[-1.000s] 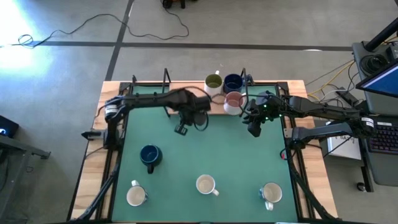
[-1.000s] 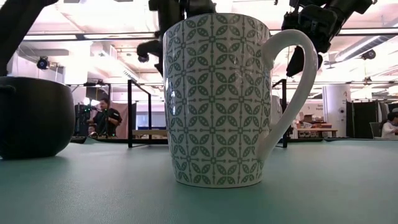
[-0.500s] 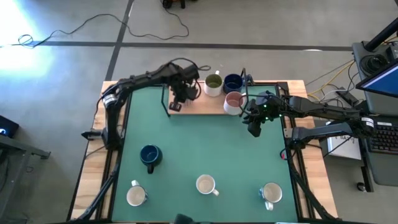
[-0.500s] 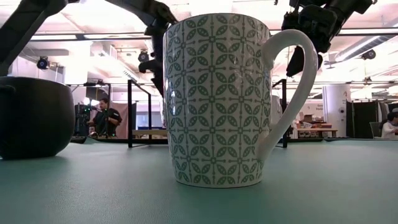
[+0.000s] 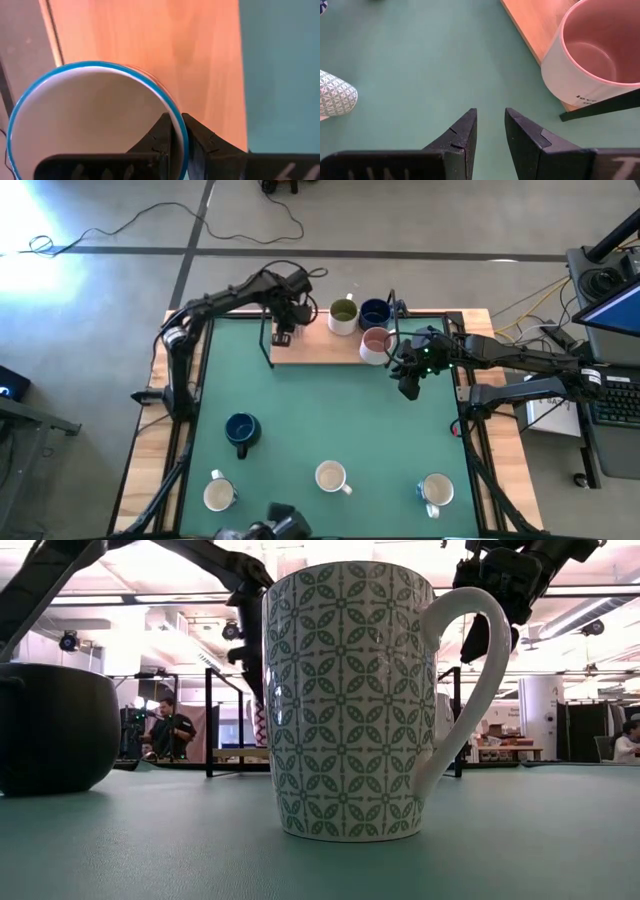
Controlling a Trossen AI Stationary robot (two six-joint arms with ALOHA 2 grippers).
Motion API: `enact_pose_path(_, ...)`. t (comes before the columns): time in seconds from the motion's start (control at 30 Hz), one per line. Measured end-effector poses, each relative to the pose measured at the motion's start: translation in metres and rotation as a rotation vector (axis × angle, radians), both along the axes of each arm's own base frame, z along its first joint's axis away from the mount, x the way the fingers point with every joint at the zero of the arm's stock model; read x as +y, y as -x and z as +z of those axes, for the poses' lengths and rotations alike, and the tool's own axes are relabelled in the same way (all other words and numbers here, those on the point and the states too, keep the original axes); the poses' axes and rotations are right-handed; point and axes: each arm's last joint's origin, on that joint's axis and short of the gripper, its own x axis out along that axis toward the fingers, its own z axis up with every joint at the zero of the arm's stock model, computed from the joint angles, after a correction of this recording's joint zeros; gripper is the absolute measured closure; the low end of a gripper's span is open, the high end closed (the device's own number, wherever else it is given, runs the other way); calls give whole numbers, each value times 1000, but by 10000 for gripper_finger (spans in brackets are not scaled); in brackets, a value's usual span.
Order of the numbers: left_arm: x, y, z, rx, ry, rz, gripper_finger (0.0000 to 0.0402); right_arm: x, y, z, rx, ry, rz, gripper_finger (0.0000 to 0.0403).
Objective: Place coffee mugs
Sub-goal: Put the red pattern mug on the shelf
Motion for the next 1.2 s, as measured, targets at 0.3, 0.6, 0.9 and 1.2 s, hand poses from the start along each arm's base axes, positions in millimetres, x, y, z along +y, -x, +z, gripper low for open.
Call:
enact_pose_path(0.3, 24, 19, 0, 2, 1, 77, 393, 0, 0, 0, 0, 0, 0, 314)
enact_pose_path(0.6, 33, 29, -1, 22, -6, 116, 393, 0, 0, 0, 0, 0, 0, 314)
enact_pose_path(0.9, 35, 28, -4, 32, -5, 120, 391, 0, 0, 0, 0, 0, 0, 314)
enact_pose_path(1.2, 38, 26, -11, 43, 4, 139, 375, 0, 0, 0, 0, 0, 0, 314)
